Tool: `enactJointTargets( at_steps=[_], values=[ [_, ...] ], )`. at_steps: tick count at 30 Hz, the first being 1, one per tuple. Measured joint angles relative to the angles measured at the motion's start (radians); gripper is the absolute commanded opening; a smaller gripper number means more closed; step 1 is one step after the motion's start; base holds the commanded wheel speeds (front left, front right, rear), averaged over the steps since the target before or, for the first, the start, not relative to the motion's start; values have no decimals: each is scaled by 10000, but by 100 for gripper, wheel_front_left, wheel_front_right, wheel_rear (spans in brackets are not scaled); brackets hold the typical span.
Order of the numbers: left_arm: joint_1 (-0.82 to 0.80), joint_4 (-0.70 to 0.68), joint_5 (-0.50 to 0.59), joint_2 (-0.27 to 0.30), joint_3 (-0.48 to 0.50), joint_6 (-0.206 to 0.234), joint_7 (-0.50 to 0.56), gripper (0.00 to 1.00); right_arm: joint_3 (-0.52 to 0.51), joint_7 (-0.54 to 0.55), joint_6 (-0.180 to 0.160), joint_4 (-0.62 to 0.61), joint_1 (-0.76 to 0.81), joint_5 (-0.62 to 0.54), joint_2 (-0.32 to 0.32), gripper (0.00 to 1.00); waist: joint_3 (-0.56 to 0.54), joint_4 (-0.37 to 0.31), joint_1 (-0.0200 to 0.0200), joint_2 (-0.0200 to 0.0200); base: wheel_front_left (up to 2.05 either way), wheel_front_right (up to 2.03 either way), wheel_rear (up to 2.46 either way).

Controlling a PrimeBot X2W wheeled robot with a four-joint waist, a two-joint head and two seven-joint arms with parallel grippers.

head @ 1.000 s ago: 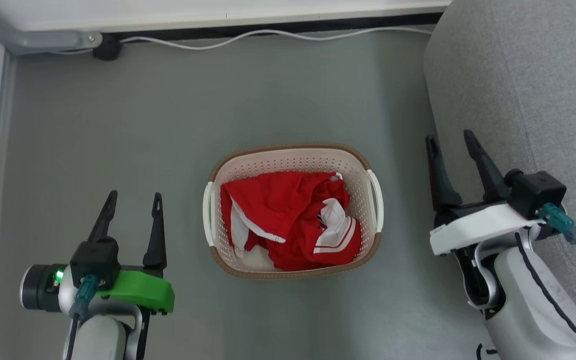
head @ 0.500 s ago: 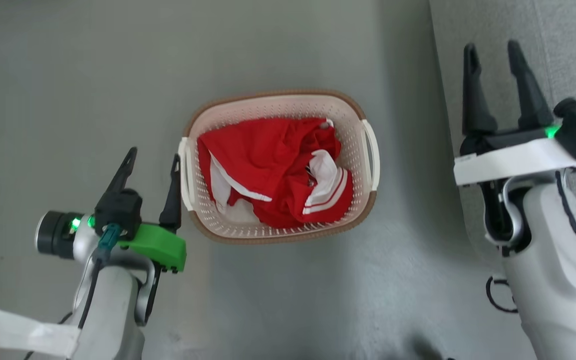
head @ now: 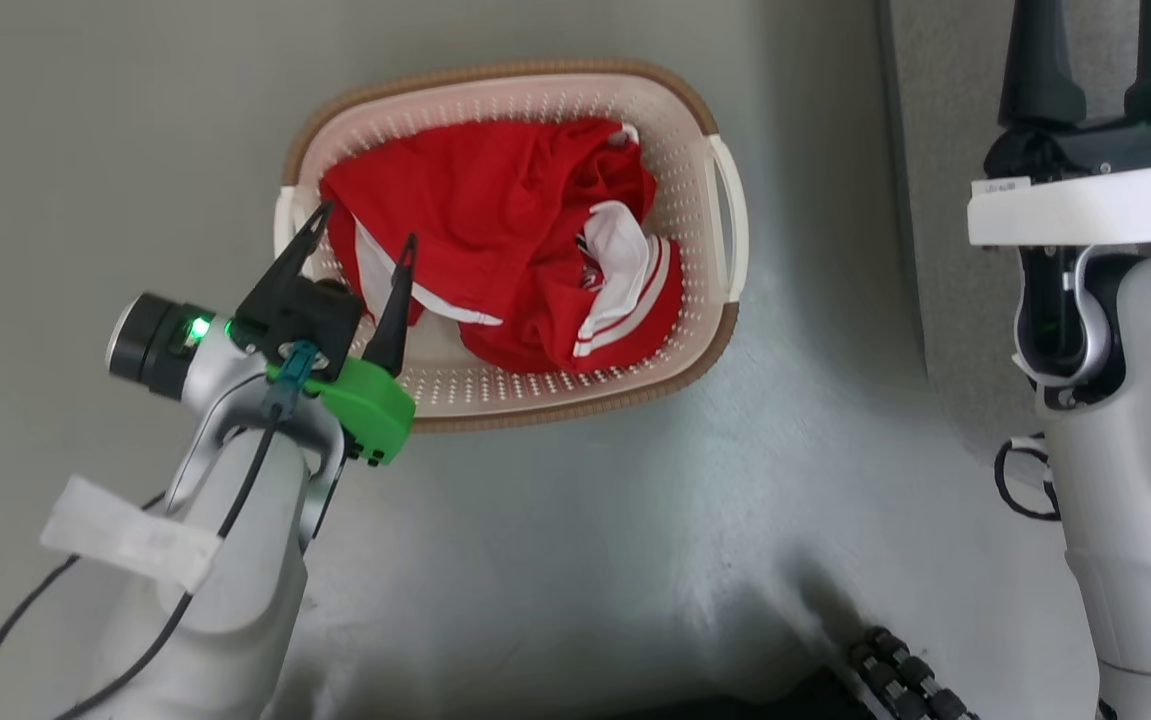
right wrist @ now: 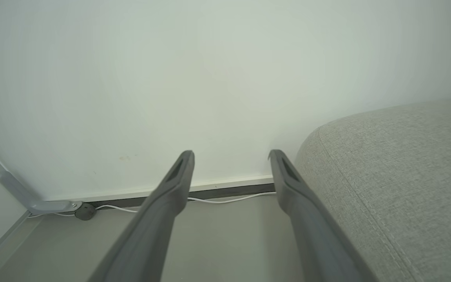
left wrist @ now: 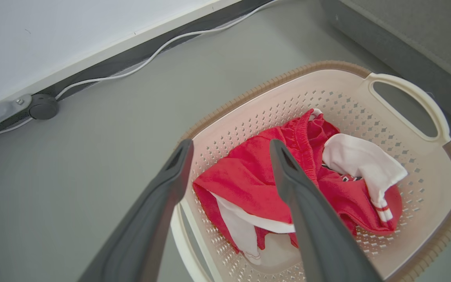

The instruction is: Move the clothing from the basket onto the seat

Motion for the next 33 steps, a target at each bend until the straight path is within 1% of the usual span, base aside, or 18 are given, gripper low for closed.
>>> enactJointTargets(
  at_steps=[2,6,14,26,33],
  values=[
    [-298,182,161,4,-205,-82,77,100,-12,0,21,-69,-151,0,23,100,290,-47,0,0,0,0,0],
    [-756,575,477,17,-397,-136,132,100,40,0,174,-111,-545,0,171,100,850,-149,0,0,0,0,0],
    [-1480,1657,765,4,-861,-288,295,100,-146,0,272,-121,-954,-25,291,100,1807,-471,1,0,0,0,0],
    [-2029,2661,1208,-19,-1429,-430,307,100,-188,0,487,65,-1075,-58,489,100,2080,-775,0,0,0,0,0],
    [-2269,3185,1381,-25,-1756,-447,525,100,-192,0,604,81,-1194,-58,552,100,2185,-1017,0,0,0,0,0]
  ],
)
